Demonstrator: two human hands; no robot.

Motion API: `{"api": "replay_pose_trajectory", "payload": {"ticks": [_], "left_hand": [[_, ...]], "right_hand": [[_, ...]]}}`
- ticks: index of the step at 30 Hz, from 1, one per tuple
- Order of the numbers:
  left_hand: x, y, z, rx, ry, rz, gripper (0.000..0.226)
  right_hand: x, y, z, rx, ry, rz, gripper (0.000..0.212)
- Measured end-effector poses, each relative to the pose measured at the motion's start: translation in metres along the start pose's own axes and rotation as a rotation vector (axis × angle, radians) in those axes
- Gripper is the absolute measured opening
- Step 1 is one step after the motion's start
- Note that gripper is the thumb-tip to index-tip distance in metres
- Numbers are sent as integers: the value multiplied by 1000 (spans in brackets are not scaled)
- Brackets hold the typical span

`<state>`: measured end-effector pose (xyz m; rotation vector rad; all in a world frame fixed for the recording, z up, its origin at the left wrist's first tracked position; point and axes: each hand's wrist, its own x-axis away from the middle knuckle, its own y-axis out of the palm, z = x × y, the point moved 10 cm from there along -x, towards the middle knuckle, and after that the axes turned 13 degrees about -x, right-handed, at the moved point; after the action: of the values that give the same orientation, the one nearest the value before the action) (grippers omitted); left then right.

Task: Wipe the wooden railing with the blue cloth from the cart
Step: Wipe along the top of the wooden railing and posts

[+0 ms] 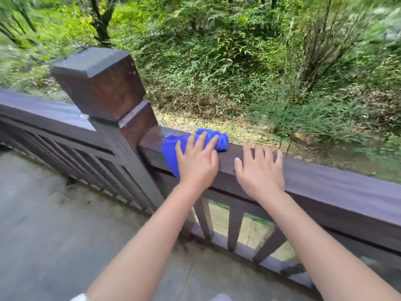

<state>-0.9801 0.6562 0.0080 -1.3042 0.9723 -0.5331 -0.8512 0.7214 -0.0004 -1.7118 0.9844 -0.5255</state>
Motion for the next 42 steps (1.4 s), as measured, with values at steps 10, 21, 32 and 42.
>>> {"api": "replay_pose_trajectory", "payload": {"ticks": [10,21,32,42], "left_hand": [[-11,-1,0,-134,631,4,46],[-40,4,-103,-53,-203,5,44],[-13,21,-116,247,-307,-305,65],[14,-8,-145,352,-231,30,62]], "right_hand": [[-5,1,-12,23,-88,75,56],[-17,23,-34,-6,-130,-67,61],[-22,26,-42,-85,-150,-223,60],[-46,38,-179,-218,-718,-355,68]]}}
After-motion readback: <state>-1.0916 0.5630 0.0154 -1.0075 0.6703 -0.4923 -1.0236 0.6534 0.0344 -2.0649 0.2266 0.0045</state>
